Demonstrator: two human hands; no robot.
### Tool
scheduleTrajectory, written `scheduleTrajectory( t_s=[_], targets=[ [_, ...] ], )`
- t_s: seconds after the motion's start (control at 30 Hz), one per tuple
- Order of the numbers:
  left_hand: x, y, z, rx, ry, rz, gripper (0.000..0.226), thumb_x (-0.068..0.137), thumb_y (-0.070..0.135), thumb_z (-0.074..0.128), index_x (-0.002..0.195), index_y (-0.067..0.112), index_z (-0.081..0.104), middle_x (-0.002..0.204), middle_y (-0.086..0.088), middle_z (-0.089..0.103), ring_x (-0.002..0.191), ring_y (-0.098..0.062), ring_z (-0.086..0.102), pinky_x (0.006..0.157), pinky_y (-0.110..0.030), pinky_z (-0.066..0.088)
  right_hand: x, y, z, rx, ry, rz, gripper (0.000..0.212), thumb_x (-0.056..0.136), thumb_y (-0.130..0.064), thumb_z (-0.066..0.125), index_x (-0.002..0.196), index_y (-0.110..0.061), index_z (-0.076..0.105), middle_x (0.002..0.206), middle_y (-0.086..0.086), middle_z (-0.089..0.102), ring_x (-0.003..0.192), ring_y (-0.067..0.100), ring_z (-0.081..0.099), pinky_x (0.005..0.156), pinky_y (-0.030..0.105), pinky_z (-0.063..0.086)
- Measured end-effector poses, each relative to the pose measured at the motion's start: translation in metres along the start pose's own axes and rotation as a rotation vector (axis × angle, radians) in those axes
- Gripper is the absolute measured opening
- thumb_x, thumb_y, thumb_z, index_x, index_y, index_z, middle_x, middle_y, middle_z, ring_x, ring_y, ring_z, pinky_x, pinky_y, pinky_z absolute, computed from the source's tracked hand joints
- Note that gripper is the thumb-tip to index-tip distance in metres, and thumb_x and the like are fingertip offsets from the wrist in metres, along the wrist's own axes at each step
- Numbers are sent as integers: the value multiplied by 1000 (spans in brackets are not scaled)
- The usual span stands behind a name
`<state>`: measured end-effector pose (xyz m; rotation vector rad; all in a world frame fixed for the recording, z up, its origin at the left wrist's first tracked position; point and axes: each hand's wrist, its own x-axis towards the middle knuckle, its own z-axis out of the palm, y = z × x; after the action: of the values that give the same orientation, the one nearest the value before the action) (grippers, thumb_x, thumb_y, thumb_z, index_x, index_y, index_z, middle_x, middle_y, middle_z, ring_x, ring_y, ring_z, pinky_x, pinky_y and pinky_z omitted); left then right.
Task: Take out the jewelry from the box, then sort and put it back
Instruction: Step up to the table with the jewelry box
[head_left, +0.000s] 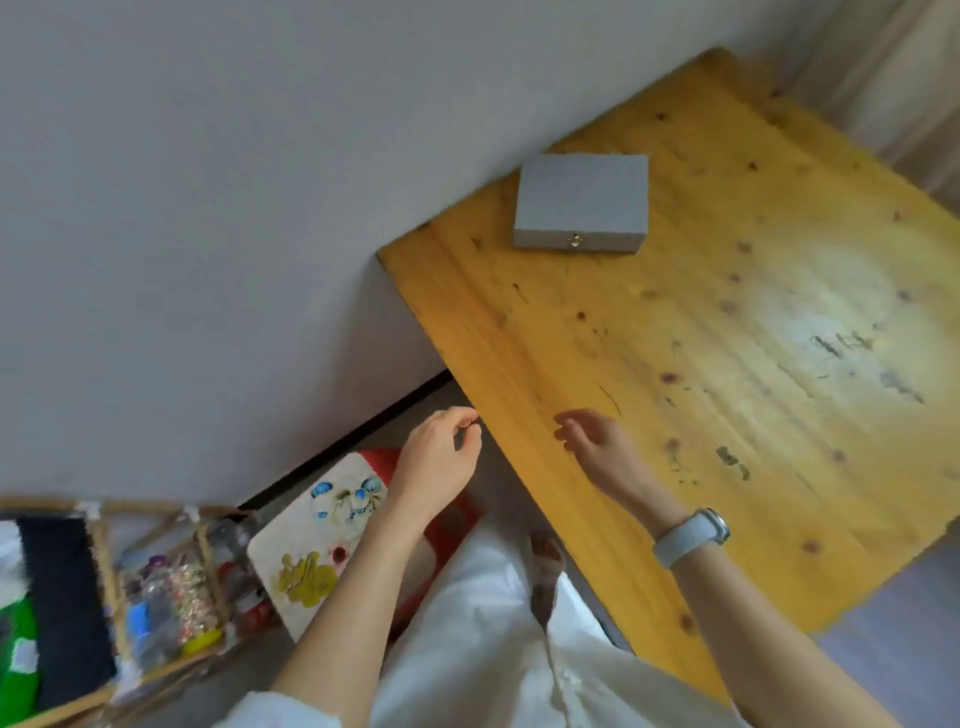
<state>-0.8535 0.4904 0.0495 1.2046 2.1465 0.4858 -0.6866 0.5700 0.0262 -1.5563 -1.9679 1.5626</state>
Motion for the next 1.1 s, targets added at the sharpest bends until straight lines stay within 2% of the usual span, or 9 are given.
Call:
scheduleTrajectory(
  t_s=[0.13,0.4,0.5,0.6,0.77,0.87,0.93,1.03,1.1],
  targets=[
    [50,28,-2,67,-135,86,31,95,25,43,122,16,53,122,0,56,113,-13,50,89,-20,37,16,10,-25,92,108,84,31,97,-23,35,116,-11,56,110,8,65,98,21,61,81,29,46],
    [165,81,13,59,-325,276,31,96,26,42,124,19,51,124,5,53,112,-9,47,89,-20,37,71,12,-47,201,334,211,32,97,-23,36,119,-10,55,114,8,64,106,20,58,79,24,44],
    [222,83,8,-2,-312,288,31,95,24,44,125,18,50,126,1,53,113,-12,48,96,-28,40,113,-3,-48,207,430,246,31,96,-23,36,119,-11,54,113,7,63,104,20,59,75,26,46],
    [296,78,1,24,-273,285,42,93,22,46,134,13,39,137,-6,39,123,-18,42,105,-31,32,177,-19,-51,320,525,347,30,95,-18,37,120,-10,52,110,9,63,92,25,62,69,32,50],
    [381,64,6,247,-243,420,64,90,34,50,144,16,19,153,-7,8,140,-25,5,113,-38,14,278,-32,-43,844,546,497,36,93,-14,43,127,-6,44,101,3,55,83,12,53,66,21,47],
    [405,58,17,444,-282,540,75,86,48,50,145,27,10,155,-1,-9,139,-22,-17,111,-48,9,316,-32,-39,1022,597,487,28,91,-18,48,117,-7,51,75,-8,50,66,5,48,54,17,40],
    [409,52,22,520,-293,582,80,84,55,50,145,32,3,154,2,-16,137,-21,-24,111,-50,8,325,-29,-35,1085,668,492,19,90,-16,51,106,-7,54,68,-8,47,60,3,46,50,15,41],
    [415,39,27,525,-240,634,80,82,55,52,145,33,8,155,0,-8,139,-24,-18,109,-53,16,332,-26,-30,1128,731,526,19,89,-18,54,102,-4,53,77,-1,55,69,7,55,64,17,51],
    [417,35,30,489,-196,665,77,81,52,56,144,30,19,155,-4,5,141,-28,-8,105,-55,24,332,-26,-28,1134,732,569,25,88,-21,57,104,-2,53,84,1,56,74,9,56,68,19,50]
  ],
)
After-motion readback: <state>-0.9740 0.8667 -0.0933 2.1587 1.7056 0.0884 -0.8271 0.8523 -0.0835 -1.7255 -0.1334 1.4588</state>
